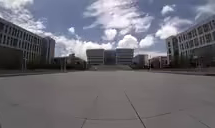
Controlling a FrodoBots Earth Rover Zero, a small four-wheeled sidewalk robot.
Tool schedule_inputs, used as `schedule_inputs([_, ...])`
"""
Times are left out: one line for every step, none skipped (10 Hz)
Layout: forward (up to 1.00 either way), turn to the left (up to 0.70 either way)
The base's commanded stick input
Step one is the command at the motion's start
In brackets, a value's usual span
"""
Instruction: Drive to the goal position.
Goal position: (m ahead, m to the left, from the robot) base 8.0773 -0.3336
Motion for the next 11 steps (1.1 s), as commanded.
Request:
schedule_inputs([1.0, 0.02])
schedule_inputs([1.0, 0.02])
schedule_inputs([1.0, 0.02])
schedule_inputs([1.0, 0.02])
schedule_inputs([1.0, 0.02])
schedule_inputs([1.0, 0.02])
schedule_inputs([1.0, 0.02])
schedule_inputs([1.0, 0.02])
schedule_inputs([1.0, 0.02])
schedule_inputs([1.0, 0.02])
schedule_inputs([1.0, 0.02])
